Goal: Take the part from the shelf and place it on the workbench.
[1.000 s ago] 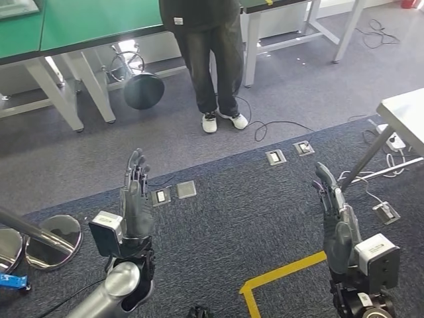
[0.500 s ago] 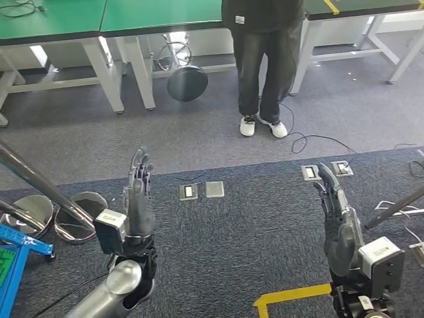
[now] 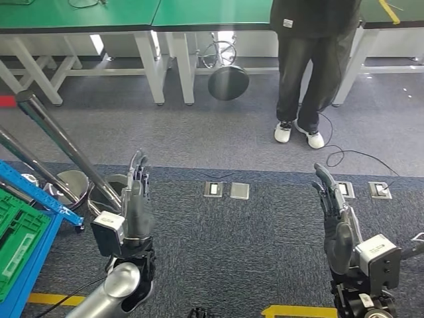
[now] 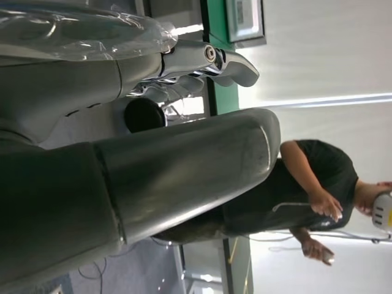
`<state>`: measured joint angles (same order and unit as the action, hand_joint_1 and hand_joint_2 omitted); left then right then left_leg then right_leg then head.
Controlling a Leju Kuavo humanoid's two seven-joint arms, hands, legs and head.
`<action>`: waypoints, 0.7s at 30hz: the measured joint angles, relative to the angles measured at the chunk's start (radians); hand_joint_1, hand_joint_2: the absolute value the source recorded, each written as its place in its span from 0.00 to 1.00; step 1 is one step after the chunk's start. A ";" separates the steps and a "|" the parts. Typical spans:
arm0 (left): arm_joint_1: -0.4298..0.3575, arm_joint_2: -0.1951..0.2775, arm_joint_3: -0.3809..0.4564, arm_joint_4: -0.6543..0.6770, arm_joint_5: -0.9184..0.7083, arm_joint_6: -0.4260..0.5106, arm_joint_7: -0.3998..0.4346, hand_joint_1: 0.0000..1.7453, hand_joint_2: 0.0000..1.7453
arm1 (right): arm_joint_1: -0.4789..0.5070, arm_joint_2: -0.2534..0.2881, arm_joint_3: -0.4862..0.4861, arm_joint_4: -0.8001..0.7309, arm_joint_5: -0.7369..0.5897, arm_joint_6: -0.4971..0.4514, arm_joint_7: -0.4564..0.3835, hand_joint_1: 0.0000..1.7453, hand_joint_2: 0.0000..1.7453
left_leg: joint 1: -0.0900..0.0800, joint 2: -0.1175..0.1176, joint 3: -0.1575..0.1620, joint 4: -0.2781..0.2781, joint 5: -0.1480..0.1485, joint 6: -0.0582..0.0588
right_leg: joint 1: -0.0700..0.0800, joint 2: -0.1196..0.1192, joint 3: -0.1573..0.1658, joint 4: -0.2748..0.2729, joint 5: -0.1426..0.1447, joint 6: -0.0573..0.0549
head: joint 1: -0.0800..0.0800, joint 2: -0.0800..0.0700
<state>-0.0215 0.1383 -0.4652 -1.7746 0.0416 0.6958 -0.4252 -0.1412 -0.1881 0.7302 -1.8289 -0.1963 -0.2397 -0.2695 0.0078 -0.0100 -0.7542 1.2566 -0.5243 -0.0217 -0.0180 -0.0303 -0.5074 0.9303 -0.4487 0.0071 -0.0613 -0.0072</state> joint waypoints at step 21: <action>0.011 -0.003 -0.001 -0.005 -0.010 0.000 -0.004 0.00 0.00 | -0.006 0.000 0.001 0.004 -0.008 0.010 -0.006 0.00 0.00 | -0.007 -0.106 0.167 -0.301 0.119 0.043 | 0.002 0.109 -0.020 0.033 -0.011 0.018 | 0.015 0.000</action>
<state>-0.0107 0.1350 -0.4658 -1.7799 0.0314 0.6958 -0.4290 -0.1471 -0.1881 0.7315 -1.8251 -0.2045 -0.2301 -0.2750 0.0008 -0.1159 -0.5875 0.9554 -0.4054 0.0210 -0.0164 0.0791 -0.5270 0.9629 -0.4602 0.0247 -0.0463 -0.0072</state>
